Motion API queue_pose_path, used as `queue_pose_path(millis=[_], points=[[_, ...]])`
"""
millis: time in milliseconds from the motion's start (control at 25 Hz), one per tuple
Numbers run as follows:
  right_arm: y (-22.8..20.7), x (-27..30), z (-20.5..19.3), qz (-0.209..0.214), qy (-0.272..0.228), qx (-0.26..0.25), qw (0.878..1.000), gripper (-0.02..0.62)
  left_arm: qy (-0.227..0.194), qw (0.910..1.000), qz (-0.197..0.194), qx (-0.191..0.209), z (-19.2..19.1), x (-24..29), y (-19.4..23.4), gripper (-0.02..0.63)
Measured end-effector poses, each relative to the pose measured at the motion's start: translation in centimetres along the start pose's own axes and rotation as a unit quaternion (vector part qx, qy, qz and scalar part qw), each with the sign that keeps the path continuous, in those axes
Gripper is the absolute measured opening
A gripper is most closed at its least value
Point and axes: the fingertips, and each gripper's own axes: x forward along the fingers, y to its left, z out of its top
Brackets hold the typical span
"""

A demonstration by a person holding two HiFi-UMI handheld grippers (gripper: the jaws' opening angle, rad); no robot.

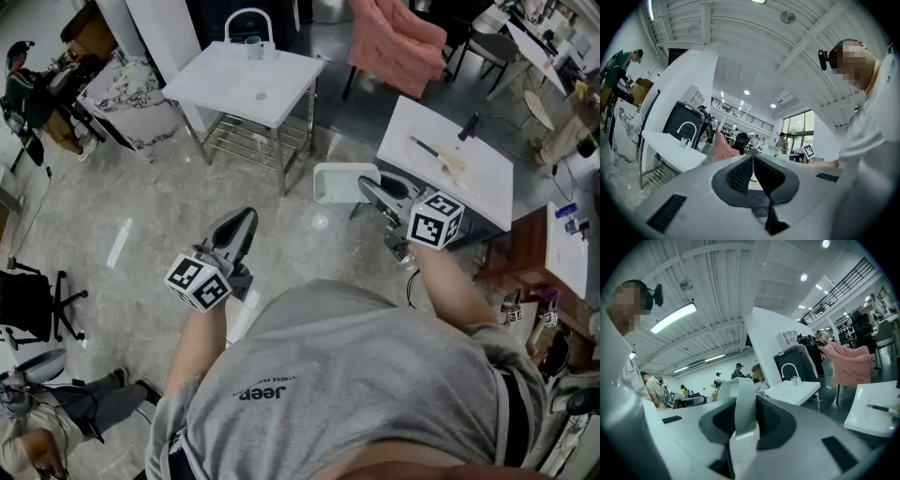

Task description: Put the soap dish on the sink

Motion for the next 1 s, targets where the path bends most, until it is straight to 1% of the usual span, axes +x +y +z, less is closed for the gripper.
queue_pose_path(millis=[560,720,880,1000], points=[[-0.3,0.1,0.1,0.001,0.0,0.0,1.0,0.132,-0.002,1.0,0.0,-0.003,0.4,0.4,0.0,0.021],[-1.1,-0.2,0.0,0.0,-0.001,0.001,1.0,0.132,0.001,1.0,0.0,-0.004,0.0,1.2,-0.1,0.021],[-2.0,-0.9,0.3,0.005,-0.011,0.02,1.0,0.135,0.003,1.0,0.0,-0.004,-0.3,2.4,-0.6,0.021],[-2.8,-1.7,0.7,0.008,-0.011,0.018,1.0,0.135,0.003,1.0,0.003,-0.003,-0.4,3.5,-1.4,0.021]])
